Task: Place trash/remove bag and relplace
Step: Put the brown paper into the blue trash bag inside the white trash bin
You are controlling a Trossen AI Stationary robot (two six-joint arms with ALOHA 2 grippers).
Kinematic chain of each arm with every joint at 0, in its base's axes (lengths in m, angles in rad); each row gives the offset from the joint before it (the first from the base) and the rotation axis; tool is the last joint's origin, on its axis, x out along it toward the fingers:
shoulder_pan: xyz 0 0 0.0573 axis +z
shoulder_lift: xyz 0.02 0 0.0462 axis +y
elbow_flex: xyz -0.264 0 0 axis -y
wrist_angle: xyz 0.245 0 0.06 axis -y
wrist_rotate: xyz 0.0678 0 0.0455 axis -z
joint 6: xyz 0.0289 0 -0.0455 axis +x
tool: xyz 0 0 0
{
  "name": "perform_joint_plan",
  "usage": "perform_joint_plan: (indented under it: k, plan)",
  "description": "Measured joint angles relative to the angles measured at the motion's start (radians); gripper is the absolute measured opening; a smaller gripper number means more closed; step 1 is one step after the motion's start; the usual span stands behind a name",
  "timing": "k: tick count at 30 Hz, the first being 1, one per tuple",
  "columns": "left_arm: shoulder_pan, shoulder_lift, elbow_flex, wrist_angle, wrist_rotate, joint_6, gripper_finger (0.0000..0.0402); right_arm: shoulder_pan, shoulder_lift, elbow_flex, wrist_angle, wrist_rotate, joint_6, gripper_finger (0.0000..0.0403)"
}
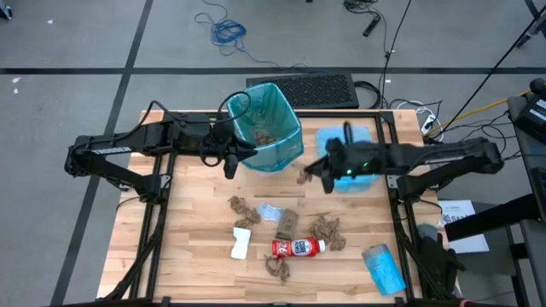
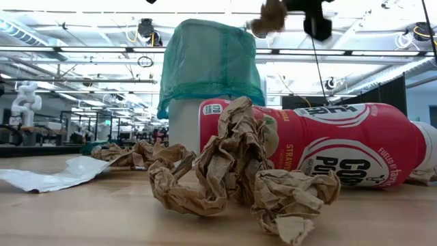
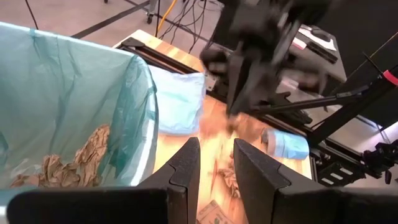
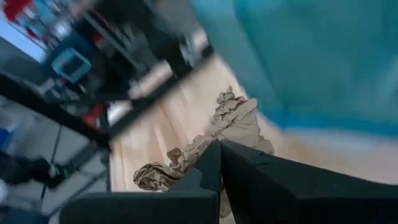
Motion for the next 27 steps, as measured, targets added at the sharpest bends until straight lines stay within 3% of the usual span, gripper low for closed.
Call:
perform_joint_plan:
  k: [9,13,20,27]
  plan:
    - [0.000,0.000,0.000,-0.001,0.000,0.000,0.0094,-0.152,0.081,0.344,-0.081,0.034,-0.278,0.0000]
    - [0.000,0.000,0.000,0.000,0.000,0.000,0.0094,-0.252,0.166,0.445,-0.120,-0.022,-0.346,0.0000]
    - [-0.004,0.000,0.000,-0.012,0.004,0.025,0.0094,-0.368,0.332,0.496,-0.087,-0.151,-0.369,0.0000]
    - [-0.004,0.000,0.000,-0.174,0.006,0.083,0.0094,-0.407,0.447,0.497,-0.025,-0.209,-0.336,0.0000]
